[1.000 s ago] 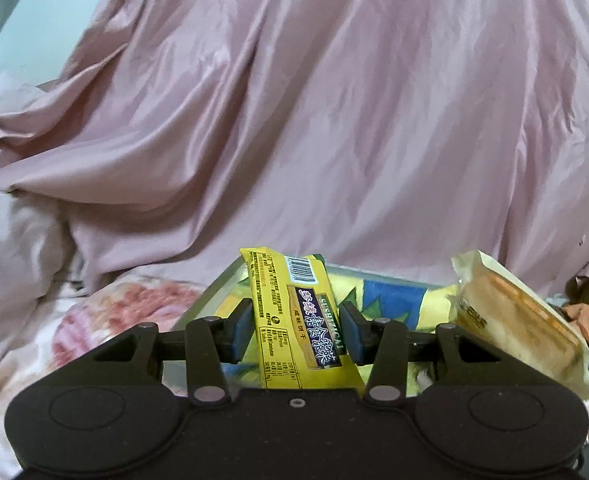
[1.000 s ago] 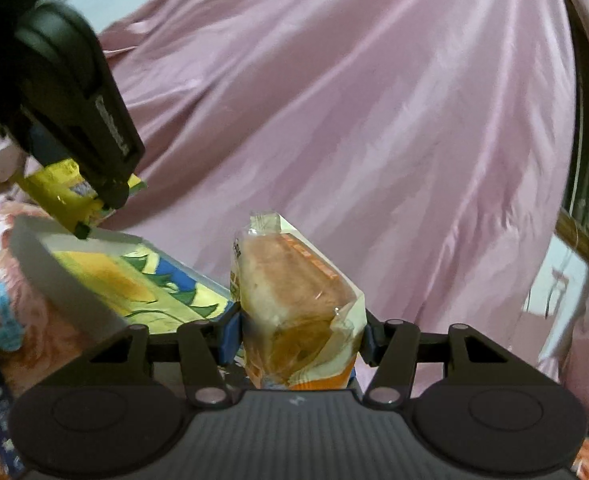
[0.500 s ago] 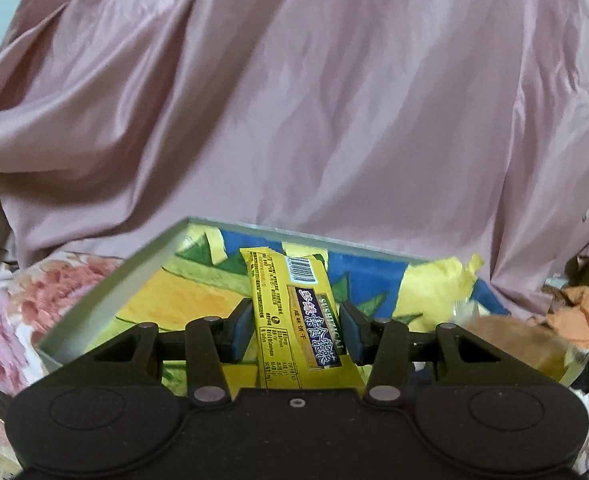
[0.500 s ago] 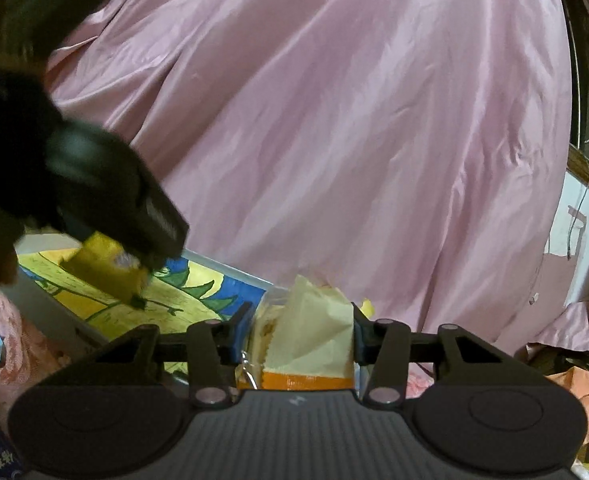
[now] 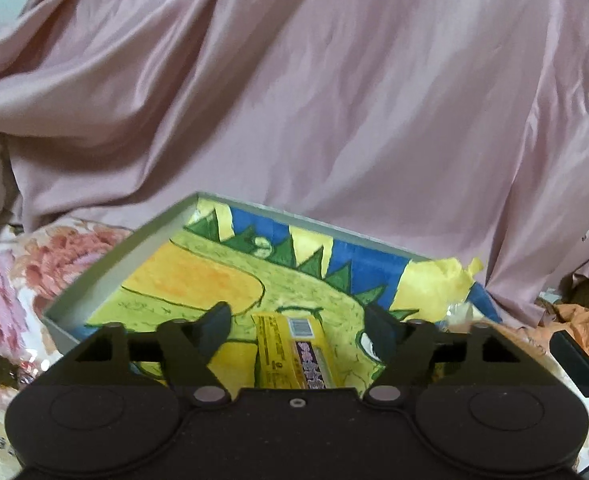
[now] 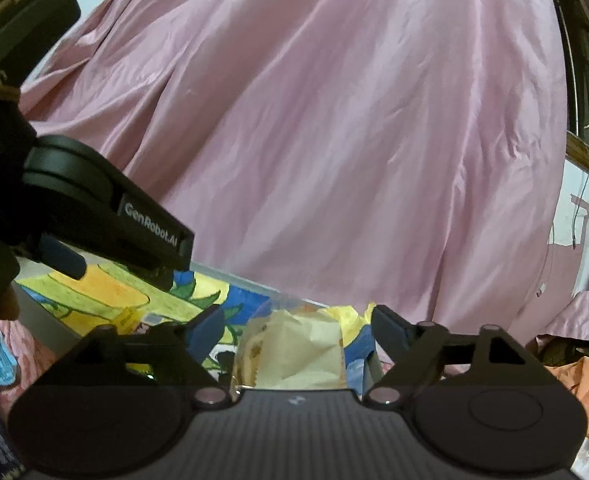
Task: Organize snacks
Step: 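Open the left tool over the tray while the right tool releases the bread cake, then withdraw both tools from the tray back over the remaining snacks, then grasp the orange with the left tool while the right tool grasps the red spicy-strip packet, then lift the orange and red packet and carry both over the tray, then release the orange and red packet into the tray and withdraw both tools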
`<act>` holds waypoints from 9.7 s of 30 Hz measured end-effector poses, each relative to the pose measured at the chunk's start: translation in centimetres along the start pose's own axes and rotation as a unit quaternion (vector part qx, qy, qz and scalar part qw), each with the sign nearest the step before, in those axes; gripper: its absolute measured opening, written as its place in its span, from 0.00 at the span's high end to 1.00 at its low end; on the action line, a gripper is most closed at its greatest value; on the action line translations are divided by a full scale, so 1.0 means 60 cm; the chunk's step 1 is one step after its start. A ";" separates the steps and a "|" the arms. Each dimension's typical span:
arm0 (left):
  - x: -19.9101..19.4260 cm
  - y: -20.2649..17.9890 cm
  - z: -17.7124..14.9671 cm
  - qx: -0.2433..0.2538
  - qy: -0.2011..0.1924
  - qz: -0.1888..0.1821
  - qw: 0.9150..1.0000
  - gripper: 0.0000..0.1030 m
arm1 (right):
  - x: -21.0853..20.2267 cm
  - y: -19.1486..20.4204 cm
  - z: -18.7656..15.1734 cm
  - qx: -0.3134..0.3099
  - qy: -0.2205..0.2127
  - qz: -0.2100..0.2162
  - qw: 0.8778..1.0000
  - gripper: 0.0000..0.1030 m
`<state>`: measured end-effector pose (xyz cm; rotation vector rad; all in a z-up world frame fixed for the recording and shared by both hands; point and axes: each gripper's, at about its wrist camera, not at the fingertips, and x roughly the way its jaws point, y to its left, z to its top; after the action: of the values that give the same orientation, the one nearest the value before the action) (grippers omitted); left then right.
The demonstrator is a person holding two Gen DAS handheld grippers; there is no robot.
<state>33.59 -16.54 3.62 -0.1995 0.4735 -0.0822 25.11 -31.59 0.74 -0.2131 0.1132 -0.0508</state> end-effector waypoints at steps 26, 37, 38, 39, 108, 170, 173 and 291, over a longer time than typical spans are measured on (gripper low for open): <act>-0.214 0.061 0.021 0.023 -0.100 0.018 0.995 0.01 | -0.172 -0.038 0.063 0.114 -0.128 0.009 0.985 0.00; -0.315 0.123 -0.014 0.006 -0.106 0.028 0.994 0.01 | -0.254 -0.041 0.062 0.158 -0.090 0.021 0.983 0.00; -0.323 0.129 -0.021 0.006 -0.105 0.027 0.994 0.01 | -0.260 -0.039 0.061 0.158 -0.087 0.022 0.983 0.00; -0.329 0.134 -0.028 0.006 -0.104 0.027 0.994 0.01 | -0.266 -0.039 0.059 0.159 -0.083 0.023 0.983 0.00; -0.182 0.264 -0.196 0.085 0.099 0.013 0.991 0.01 | -0.149 0.154 -0.087 0.027 0.314 0.146 0.938 0.00; -0.173 0.259 -0.238 0.078 0.087 -0.049 0.992 0.65 | -0.149 0.196 -0.070 0.009 0.287 0.244 0.926 0.28; -0.173 0.259 -0.237 0.078 0.087 -0.049 0.992 0.65 | -0.146 0.198 -0.075 0.008 0.289 0.258 0.922 0.22; -0.170 0.105 0.043 -0.008 -0.068 0.066 0.995 0.01 | -0.118 0.024 0.084 0.006 -0.072 0.045 0.996 0.00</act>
<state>25.91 -8.65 9.09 -0.1873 0.3503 0.0634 18.73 -28.69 6.05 -0.1982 -0.0215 0.0534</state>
